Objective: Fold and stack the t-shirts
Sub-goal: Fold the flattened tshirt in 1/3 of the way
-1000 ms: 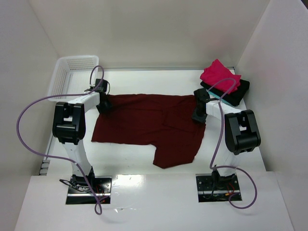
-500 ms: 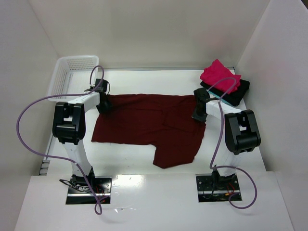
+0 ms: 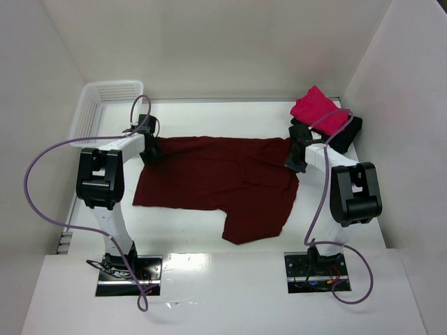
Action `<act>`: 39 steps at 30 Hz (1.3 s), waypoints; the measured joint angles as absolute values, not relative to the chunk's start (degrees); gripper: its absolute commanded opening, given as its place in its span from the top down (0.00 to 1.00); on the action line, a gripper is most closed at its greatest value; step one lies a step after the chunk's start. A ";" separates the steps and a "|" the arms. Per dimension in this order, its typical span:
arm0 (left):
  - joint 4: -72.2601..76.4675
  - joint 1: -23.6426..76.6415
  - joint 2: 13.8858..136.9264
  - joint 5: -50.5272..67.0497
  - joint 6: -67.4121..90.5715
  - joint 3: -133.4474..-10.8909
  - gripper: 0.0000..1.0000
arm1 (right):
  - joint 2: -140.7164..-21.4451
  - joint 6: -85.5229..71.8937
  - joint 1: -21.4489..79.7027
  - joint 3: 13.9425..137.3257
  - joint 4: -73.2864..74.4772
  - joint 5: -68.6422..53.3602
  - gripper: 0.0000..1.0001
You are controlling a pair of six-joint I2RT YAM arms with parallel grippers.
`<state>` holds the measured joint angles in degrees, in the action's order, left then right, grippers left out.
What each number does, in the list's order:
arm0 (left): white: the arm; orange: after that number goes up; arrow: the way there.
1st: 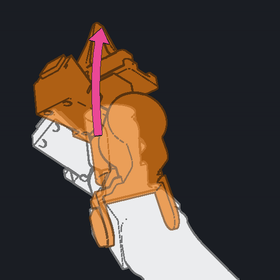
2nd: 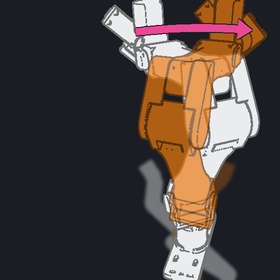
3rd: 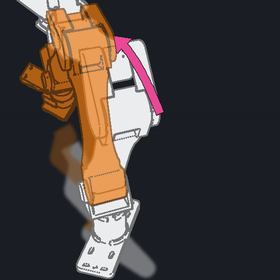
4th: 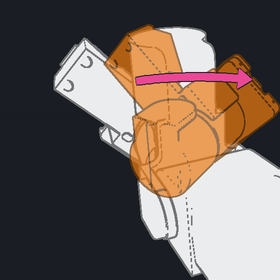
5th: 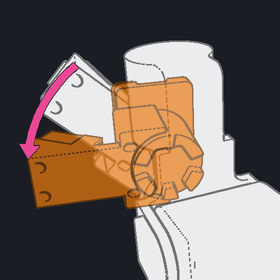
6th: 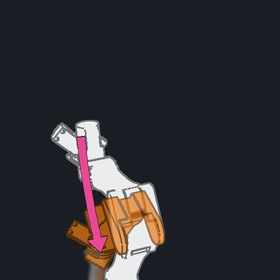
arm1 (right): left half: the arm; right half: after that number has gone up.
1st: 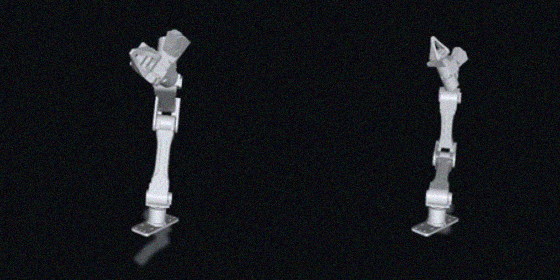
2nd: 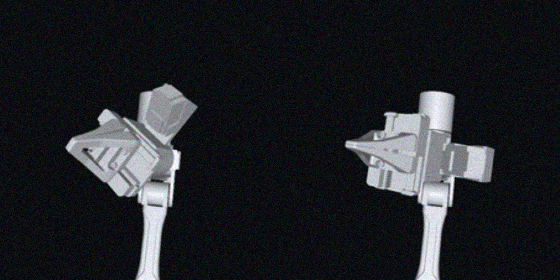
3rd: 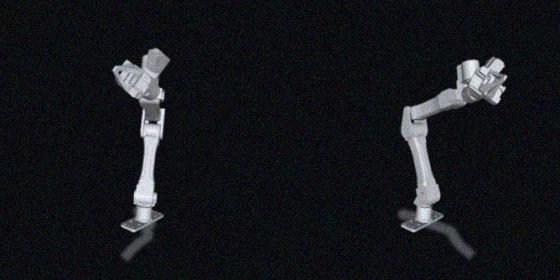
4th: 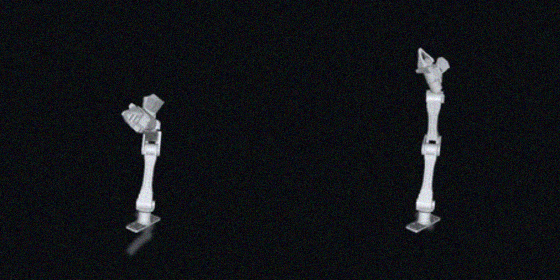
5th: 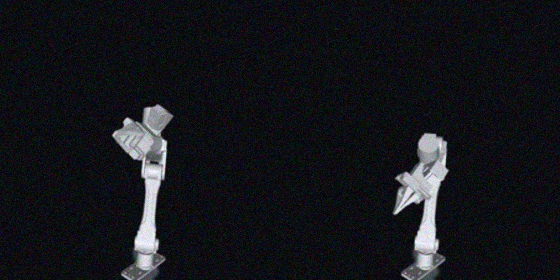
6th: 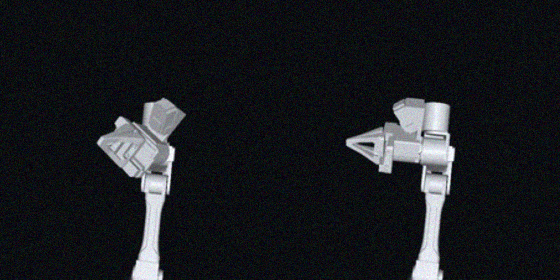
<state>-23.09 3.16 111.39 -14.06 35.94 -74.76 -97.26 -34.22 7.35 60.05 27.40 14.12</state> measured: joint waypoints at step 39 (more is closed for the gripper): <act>-24.18 0.93 109.89 -11.69 33.31 -77.23 0.41 | -90.76 -30.36 2.50 57.78 28.68 9.11 0.42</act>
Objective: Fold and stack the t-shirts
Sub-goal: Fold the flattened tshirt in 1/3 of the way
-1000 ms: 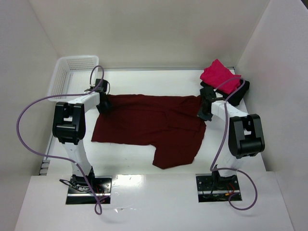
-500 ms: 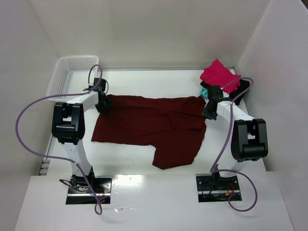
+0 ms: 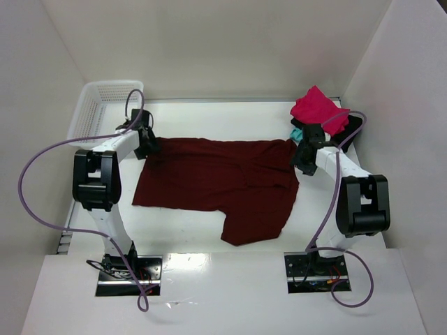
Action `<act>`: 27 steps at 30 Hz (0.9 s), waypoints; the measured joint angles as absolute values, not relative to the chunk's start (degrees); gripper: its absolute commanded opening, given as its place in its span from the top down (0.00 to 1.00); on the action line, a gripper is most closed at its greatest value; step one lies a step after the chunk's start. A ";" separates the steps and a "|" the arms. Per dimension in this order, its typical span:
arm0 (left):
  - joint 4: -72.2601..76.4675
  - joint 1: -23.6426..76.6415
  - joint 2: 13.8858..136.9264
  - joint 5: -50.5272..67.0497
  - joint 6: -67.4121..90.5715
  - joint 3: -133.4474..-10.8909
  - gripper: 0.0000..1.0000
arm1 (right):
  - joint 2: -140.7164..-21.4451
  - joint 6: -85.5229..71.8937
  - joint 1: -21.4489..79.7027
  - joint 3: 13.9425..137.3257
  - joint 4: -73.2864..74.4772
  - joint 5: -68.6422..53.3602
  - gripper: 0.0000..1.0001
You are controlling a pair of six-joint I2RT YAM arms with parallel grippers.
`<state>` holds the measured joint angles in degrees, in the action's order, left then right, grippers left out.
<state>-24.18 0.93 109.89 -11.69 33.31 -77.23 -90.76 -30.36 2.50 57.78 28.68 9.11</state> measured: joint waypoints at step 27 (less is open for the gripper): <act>-17.23 1.12 119.55 3.05 28.65 -92.09 0.94 | -105.96 -28.64 7.97 73.54 21.84 3.03 0.78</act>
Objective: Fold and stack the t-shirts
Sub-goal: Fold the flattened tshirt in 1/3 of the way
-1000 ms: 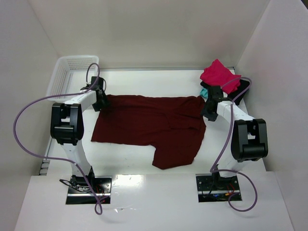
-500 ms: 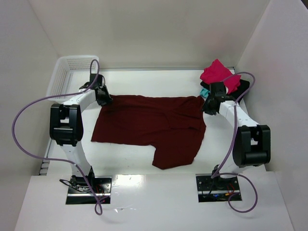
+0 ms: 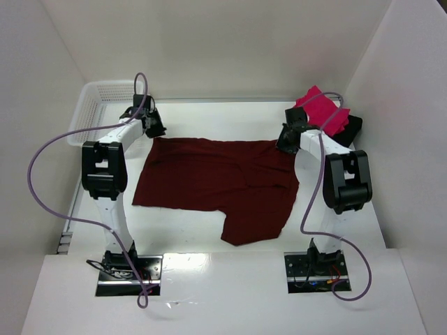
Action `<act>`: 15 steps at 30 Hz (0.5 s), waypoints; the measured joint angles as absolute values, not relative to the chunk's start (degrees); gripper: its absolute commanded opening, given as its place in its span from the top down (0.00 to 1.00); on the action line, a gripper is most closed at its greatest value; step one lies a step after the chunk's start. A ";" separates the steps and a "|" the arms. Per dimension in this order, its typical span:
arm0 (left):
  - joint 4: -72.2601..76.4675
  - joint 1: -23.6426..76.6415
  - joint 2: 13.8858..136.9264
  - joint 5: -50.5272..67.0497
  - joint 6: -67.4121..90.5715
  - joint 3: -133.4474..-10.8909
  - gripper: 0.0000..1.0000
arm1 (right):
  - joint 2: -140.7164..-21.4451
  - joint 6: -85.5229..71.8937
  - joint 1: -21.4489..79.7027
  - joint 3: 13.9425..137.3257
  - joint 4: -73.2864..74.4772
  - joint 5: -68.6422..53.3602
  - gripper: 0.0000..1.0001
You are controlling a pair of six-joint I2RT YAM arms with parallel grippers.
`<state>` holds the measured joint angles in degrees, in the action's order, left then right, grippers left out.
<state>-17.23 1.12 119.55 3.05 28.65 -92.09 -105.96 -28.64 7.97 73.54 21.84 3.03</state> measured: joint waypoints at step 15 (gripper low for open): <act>-21.71 4.49 129.62 -2.68 28.26 -100.75 0.97 | -117.81 -28.47 8.01 82.29 22.06 4.12 0.77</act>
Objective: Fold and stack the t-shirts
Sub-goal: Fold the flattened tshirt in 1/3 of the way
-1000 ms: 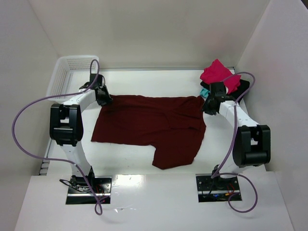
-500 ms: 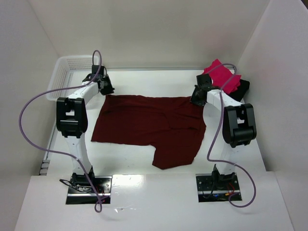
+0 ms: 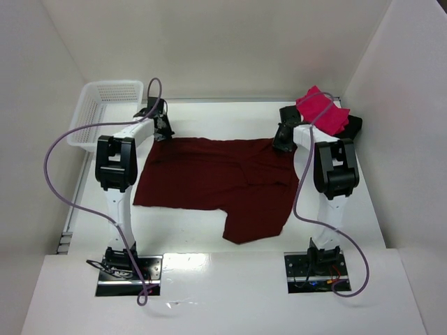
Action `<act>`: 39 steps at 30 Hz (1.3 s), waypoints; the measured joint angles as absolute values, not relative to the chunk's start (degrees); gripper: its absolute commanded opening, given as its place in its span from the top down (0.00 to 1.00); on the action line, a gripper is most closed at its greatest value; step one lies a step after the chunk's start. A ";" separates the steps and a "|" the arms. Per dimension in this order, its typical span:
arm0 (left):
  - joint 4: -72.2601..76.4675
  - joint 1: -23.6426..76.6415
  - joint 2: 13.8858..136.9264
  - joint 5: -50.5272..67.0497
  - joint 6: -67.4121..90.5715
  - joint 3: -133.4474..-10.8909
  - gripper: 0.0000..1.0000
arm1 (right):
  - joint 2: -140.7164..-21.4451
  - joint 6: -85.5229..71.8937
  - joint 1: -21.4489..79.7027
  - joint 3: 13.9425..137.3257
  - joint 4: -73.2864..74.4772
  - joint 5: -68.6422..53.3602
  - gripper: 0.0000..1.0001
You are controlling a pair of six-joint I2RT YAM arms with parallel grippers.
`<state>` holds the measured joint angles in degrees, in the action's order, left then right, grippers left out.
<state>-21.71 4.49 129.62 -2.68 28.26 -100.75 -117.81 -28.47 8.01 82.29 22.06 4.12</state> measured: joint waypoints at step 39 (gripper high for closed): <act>-27.41 7.71 100.52 -5.56 24.48 -94.79 0.14 | -92.10 -26.29 8.39 77.10 24.45 3.00 0.00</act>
